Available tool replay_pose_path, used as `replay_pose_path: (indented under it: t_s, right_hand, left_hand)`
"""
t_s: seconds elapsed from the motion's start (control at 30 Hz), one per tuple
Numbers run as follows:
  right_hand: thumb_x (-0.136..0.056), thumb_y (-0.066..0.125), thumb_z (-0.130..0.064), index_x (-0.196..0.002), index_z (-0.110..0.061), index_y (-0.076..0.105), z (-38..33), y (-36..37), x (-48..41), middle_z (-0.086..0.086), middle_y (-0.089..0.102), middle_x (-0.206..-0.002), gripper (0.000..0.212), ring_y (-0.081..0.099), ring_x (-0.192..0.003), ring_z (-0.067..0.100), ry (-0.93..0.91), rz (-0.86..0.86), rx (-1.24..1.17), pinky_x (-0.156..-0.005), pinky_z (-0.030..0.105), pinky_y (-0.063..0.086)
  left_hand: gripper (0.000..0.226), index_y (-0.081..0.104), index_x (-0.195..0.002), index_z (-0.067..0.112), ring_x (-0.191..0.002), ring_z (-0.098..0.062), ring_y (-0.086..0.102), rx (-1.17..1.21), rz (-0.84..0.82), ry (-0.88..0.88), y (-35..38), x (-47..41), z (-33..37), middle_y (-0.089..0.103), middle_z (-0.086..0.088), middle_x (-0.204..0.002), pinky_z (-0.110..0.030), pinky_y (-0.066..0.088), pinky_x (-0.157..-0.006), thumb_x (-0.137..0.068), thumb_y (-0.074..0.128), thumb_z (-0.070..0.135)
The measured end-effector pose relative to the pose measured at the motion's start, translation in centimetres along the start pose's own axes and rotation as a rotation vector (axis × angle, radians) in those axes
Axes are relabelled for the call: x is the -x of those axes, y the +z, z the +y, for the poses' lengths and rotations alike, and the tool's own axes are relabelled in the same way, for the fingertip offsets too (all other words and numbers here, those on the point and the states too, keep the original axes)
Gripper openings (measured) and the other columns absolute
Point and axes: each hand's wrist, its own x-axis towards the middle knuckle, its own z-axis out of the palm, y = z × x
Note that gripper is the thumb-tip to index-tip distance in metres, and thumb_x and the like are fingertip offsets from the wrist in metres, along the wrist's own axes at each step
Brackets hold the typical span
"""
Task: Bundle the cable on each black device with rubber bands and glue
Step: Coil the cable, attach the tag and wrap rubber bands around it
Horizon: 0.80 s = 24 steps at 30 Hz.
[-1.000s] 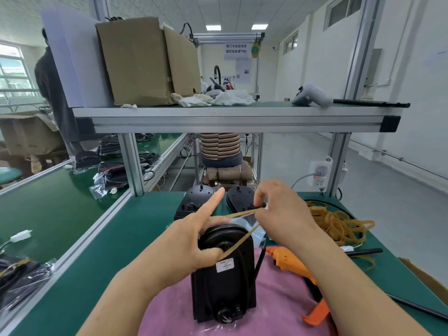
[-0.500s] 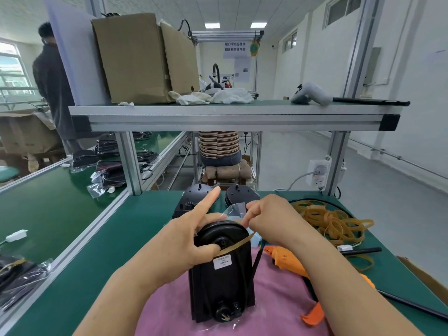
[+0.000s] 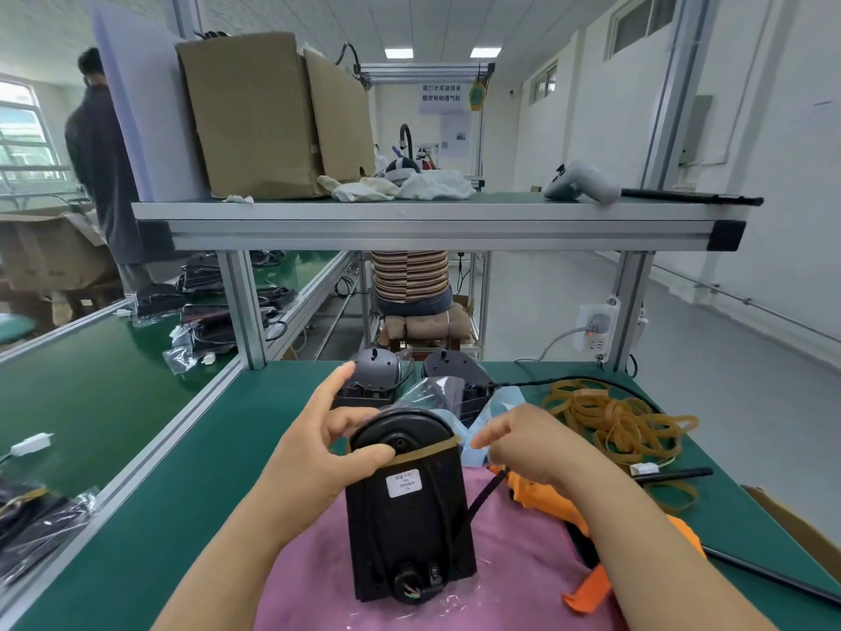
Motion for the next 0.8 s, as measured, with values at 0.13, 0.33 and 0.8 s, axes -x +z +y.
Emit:
replay_pose_path:
  t_s: [0.13, 0.33, 0.8]
  right_hand:
    - [-0.088, 0.056, -0.004, -0.089, -0.033, 0.072, 1.5, -0.3, -0.1, -0.006, 0.07, -0.101, 0.033, 0.061, -0.083, -0.001, -0.03, 0.047, -0.103, -0.056, 0.011, 0.043]
    - [-0.089, 0.062, -0.024, -0.114, -0.039, 0.066, 0.3, -0.8, -0.3, -0.021, 0.062, -0.107, 0.03, 0.057, -0.107, 0.001, -0.199, 0.017, -0.071, -0.086, 0.021, 0.045]
    - [-0.081, 0.076, -0.035, -0.141, -0.036, 0.046, -3.1, 1.4, -0.7, -0.008, 0.057, -0.137, 0.067, 0.049, -0.122, -0.001, -0.436, -0.045, 0.016, -0.094, 0.015, 0.034]
  left_hand:
    - [0.094, 0.032, -0.142, 0.044, -0.116, 0.001, 0.06, 0.076, -0.002, -0.055, 0.0, 0.0, -0.7, 0.07, 0.017, -0.119, -0.031, 0.039, -0.105, -0.066, 0.086, 0.035]
    - [0.082, 0.042, -0.145, 0.028, -0.118, -0.001, 0.06, 0.079, 0.016, -0.077, 1.3, 0.4, -1.1, 0.064, 0.024, -0.125, -0.025, 0.045, -0.104, -0.075, 0.083, 0.024]
    - [0.038, 0.075, -0.094, 0.03, -0.096, -0.003, 0.067, -0.269, 0.331, 0.211, -0.2, 1.9, -2.5, 0.073, 0.016, -0.097, -0.01, 0.049, -0.083, -0.087, 0.066, -0.006]
